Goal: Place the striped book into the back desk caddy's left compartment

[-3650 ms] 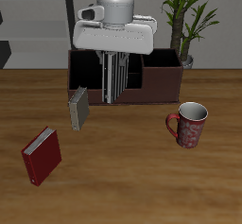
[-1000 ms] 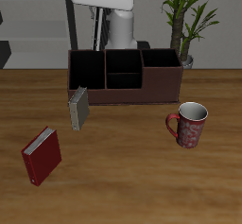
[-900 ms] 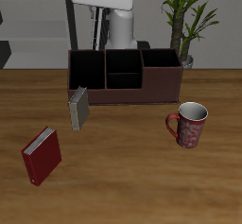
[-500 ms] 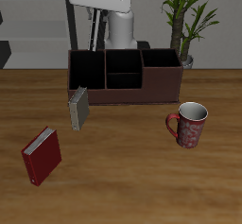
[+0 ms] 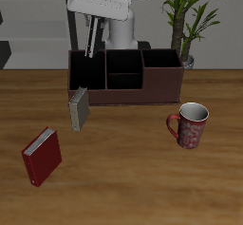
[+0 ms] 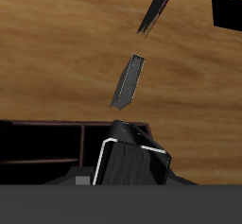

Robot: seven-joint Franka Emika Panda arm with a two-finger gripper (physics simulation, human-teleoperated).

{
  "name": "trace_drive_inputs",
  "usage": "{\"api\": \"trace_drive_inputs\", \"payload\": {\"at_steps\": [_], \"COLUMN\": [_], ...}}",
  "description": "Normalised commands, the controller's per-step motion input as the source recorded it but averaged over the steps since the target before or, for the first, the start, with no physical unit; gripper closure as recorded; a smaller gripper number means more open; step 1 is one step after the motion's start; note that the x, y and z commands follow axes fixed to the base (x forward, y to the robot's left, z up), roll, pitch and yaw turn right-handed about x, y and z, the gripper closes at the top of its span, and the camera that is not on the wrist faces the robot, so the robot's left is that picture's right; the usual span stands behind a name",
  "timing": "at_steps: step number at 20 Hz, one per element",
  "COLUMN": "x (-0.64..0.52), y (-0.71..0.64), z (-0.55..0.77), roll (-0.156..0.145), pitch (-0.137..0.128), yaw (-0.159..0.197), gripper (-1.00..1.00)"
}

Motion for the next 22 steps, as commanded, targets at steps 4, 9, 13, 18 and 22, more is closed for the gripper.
{"api": "trace_drive_inputs", "payload": {"at_steps": [4, 9, 13, 18, 22], "x": [0.03, 0.01, -0.01, 0.0, 0.01], "y": [0.01, 0.02, -0.01, -0.01, 0.01], "z": [-0.23, -0.21, -0.11, -0.16, -0.04], "roll": [-0.004, 0.001, -0.009, -0.004, -0.002], "pitch": [0.027, 0.032, 0.0, 0.018, 0.005], "yaw": [-0.002, -0.009, 0.007, 0.006, -0.014], "gripper": [1.0, 1.0, 1.0, 1.0, 1.0]}}
